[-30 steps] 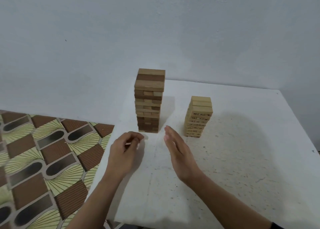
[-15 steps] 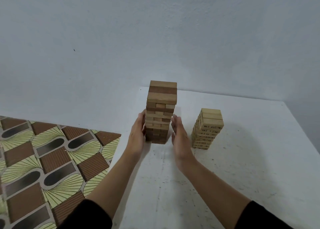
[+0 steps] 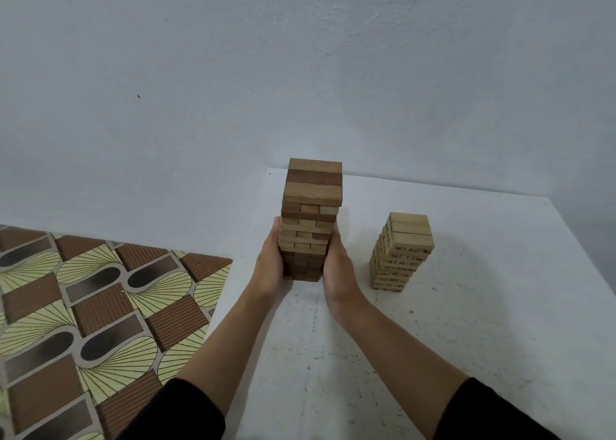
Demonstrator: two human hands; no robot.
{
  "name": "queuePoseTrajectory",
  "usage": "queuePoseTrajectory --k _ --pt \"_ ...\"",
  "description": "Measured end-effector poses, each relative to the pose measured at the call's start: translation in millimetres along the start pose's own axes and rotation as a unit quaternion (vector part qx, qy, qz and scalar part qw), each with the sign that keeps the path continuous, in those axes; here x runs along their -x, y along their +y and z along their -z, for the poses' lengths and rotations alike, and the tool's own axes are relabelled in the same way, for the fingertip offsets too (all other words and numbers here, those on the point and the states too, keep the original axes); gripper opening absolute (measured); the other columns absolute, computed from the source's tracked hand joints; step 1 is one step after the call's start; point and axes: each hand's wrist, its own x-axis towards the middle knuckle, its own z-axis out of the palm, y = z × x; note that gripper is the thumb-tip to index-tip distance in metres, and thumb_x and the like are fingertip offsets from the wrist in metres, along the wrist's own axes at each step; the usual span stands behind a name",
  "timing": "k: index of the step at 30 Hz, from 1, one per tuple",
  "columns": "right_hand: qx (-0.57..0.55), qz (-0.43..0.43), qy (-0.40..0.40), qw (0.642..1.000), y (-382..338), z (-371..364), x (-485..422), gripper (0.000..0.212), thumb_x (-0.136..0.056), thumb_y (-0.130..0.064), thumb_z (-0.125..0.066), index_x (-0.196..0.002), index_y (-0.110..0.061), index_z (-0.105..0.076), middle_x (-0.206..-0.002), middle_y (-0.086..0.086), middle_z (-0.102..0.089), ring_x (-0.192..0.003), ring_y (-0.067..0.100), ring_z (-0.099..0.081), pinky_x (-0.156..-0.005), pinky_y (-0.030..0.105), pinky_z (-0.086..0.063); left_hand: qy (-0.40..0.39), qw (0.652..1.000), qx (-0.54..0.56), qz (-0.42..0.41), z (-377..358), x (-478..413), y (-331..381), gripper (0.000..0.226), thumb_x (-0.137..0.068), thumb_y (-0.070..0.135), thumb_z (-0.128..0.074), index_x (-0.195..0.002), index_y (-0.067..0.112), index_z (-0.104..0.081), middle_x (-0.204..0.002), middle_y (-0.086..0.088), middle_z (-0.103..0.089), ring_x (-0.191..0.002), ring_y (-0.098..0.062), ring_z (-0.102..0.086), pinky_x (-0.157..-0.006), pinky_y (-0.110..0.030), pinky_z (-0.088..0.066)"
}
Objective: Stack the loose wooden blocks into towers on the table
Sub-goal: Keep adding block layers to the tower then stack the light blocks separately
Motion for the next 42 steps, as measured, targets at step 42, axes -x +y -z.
queuePoseTrajectory --k 42 --pt "0.003 -0.044 0.027 0.999 0 4 3 0.044 -0.108 -0.05 -0.016 -0.113 -0.05 -0.06 -0.101 -0.026 -0.069 -0.1 -0.012 -0.061 -0.095 0.019 -0.045 -0.006 0.999 -0.003 0.054 -3 -6 -14 0.06 -0.111 0.042 -0.017 -0.096 0.045 -0.076 -0.099 0.013 -0.077 -0.098 -0.003 -0.071 -0.08 -0.023 -0.057"
